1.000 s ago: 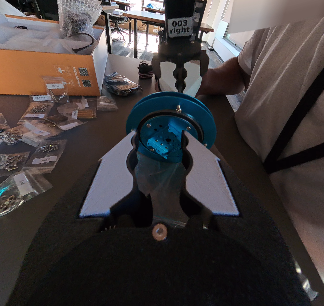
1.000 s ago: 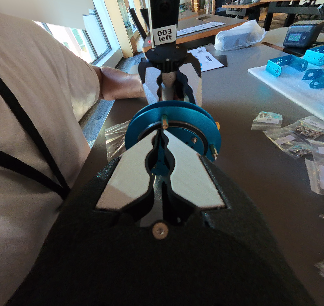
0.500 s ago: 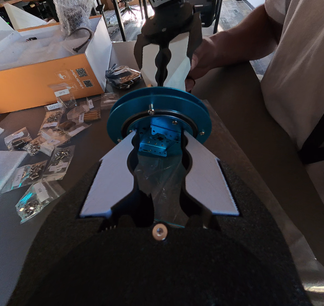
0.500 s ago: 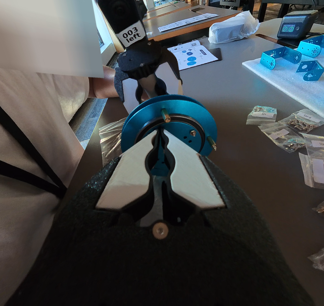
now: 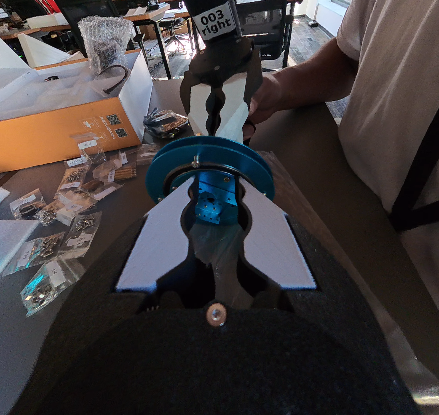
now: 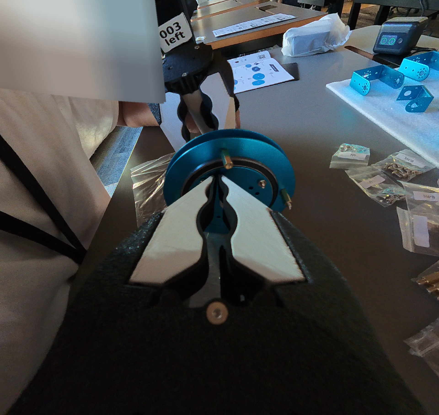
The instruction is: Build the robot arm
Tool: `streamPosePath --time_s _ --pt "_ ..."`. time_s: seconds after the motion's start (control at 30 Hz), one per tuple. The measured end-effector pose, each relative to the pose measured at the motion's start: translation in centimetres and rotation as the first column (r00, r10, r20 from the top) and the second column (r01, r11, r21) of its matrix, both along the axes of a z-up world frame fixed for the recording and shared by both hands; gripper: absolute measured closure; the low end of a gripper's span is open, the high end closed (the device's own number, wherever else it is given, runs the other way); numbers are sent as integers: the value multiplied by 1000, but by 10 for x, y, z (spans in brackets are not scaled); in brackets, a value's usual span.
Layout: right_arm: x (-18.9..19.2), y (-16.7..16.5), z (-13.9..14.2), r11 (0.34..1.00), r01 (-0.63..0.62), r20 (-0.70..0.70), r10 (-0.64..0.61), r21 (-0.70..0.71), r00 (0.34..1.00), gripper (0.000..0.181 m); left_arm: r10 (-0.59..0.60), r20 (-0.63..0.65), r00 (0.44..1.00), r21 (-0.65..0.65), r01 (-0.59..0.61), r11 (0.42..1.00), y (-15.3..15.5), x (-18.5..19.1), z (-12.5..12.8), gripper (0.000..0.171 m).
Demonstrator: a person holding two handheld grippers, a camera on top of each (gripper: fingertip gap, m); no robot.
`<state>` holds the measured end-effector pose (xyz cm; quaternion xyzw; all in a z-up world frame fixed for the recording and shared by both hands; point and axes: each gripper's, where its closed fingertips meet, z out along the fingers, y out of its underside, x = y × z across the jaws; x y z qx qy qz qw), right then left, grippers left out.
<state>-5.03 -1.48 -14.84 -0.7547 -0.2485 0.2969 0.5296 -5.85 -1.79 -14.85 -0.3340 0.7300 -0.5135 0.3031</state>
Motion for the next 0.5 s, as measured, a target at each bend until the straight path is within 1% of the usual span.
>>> streamPosePath --time_s 0.27,0.4,0.5 --pt "-1 -2 0 1000 -7 13 7 1 1000 181 -18 22 1000 -28 19 999 2 -4 8 146" --pt "4 -2 2 1000 5 26 -5 11 1000 181 -15 40 999 -43 16 999 4 -5 13 146" --pt "11 -2 5 999 23 39 -24 25 999 181 -7 45 999 -27 8 1000 7 -5 13 146"
